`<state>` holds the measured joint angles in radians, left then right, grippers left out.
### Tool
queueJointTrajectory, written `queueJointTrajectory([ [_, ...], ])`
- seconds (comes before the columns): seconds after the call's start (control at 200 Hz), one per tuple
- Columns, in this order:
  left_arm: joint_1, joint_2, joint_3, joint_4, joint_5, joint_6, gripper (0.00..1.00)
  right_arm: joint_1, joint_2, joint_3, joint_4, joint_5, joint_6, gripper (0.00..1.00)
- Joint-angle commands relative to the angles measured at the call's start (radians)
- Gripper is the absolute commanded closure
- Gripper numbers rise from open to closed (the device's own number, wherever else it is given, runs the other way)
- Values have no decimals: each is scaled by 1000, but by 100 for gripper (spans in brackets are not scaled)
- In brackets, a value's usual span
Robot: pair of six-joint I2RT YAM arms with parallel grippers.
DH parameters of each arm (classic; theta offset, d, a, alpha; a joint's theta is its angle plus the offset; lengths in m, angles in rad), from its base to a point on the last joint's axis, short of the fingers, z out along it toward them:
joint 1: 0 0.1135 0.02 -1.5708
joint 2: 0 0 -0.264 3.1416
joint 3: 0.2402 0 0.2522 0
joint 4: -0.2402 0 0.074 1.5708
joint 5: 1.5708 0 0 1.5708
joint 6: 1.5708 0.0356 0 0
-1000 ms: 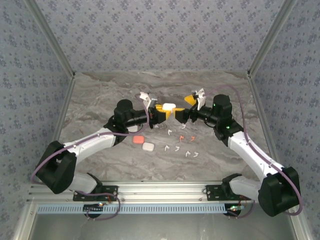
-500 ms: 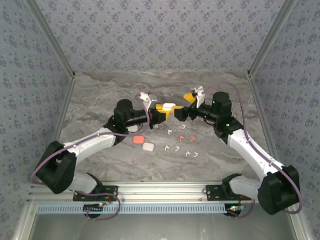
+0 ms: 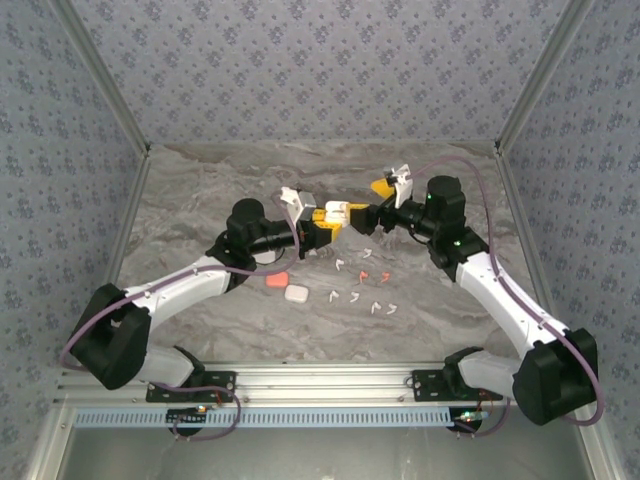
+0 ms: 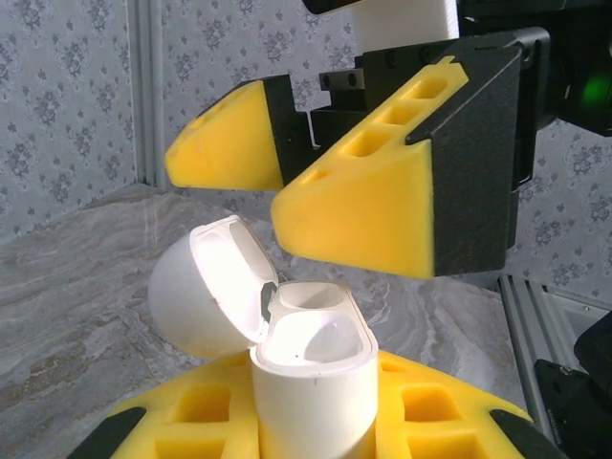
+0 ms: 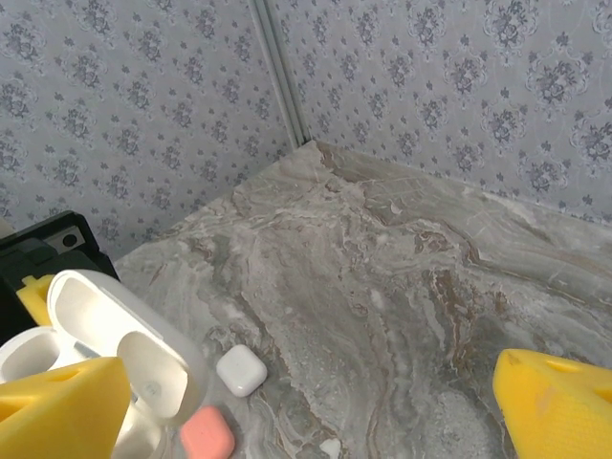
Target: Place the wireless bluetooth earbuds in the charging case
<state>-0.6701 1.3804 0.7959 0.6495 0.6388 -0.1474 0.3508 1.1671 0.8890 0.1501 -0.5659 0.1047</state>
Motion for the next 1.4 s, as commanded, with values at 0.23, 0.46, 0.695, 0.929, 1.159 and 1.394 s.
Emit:
queueJointTrajectory([
  [0.23,-8,-82,-85,73,-66,149,100,-109,-70,101,-335,38,85,0],
  [0.46,-9,-180,-92,-68,-39,185,100,-116,50,129,-579,221,164,6],
  [0.695,-11,-251,-112,-60,-17,164,100,-72,271,146,-658,287,186,23],
  [0.929,-14,-283,-112,-61,-7,169,100,-31,468,181,-608,318,186,37],
  [1.159,-16,-284,-110,-85,-21,176,100,1,584,226,-567,333,170,45],
  [1.394,-16,-281,-109,-91,-26,178,100,26,652,264,-577,365,168,53],
])
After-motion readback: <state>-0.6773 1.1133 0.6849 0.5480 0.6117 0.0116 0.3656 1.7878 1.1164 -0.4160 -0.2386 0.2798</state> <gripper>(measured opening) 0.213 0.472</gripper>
